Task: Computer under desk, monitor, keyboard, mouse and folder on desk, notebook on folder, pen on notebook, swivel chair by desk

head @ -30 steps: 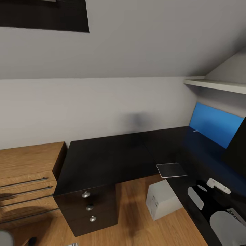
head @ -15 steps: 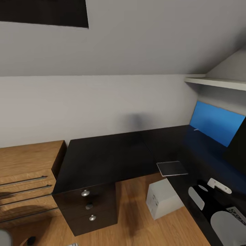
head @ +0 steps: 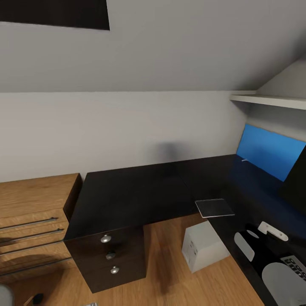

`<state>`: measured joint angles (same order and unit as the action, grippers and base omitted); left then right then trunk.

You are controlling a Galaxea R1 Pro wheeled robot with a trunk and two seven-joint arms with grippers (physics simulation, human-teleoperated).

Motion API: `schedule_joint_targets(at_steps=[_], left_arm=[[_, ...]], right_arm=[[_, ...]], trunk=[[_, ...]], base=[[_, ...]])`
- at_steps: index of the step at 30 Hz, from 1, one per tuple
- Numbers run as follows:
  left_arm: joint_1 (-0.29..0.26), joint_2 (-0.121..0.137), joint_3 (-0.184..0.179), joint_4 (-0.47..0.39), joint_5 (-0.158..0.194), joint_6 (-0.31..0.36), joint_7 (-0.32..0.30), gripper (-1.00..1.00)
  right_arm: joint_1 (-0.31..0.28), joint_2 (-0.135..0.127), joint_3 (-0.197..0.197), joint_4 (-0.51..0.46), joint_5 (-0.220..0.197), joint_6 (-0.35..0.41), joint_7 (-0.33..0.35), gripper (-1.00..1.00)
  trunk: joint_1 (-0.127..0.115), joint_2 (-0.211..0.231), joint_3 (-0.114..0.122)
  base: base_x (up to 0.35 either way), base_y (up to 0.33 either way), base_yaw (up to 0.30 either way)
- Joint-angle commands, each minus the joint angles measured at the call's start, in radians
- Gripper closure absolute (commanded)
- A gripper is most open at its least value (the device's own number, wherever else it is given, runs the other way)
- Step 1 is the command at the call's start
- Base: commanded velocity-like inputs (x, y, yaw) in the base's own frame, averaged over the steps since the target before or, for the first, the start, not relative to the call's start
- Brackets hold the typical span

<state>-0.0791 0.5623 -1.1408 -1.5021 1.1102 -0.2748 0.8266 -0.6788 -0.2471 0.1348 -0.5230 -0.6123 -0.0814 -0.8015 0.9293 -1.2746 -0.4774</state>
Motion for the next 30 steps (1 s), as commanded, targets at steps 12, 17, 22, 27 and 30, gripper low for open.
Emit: schedule_joint_targets(at_steps=[12,17,22,27,30], left_arm=[[-0.002,-0.001,-0.005,-0.001,0.007,-0.006,0.003,-1.00],[-0.002,-0.001,-0.005,-0.001,0.007,-0.006,0.004,-1.00],[-0.002,-0.001,-0.005,-0.001,0.007,-0.005,0.003,-1.00],[-0.002,-0.001,-0.005,-0.001,0.007,-0.006,0.003,-1.00],[-0.002,-0.001,-0.005,-0.001,0.007,-0.005,0.003,-1.00]], right_arm=[[-0.001,0.005,0.010,-0.004,-0.015,-0.011,-0.005,1.00],[-0.001,0.005,0.011,-0.004,-0.016,-0.011,-0.004,1.00],[-0.001,0.005,0.011,-0.004,-0.013,-0.010,-0.004,1.00],[-0.001,0.005,0.012,-0.005,-0.014,-0.006,-0.002,1.00],[-0.001,0.005,0.014,-0.005,-0.013,-0.001,-0.003,1.00]], trunk=[[0.000,-0.001,-0.001],[0.000,-0.001,0.000],[0.000,-0.001,0.001],[0.000,-0.001,0.001],[0.000,-0.001,0.001]], base=[[0.000,0.000,0.000],[0.000,0.000,-0.138],[0.000,0.000,-0.088],[0.000,0.000,-0.007],[0.000,0.000,0.000]])
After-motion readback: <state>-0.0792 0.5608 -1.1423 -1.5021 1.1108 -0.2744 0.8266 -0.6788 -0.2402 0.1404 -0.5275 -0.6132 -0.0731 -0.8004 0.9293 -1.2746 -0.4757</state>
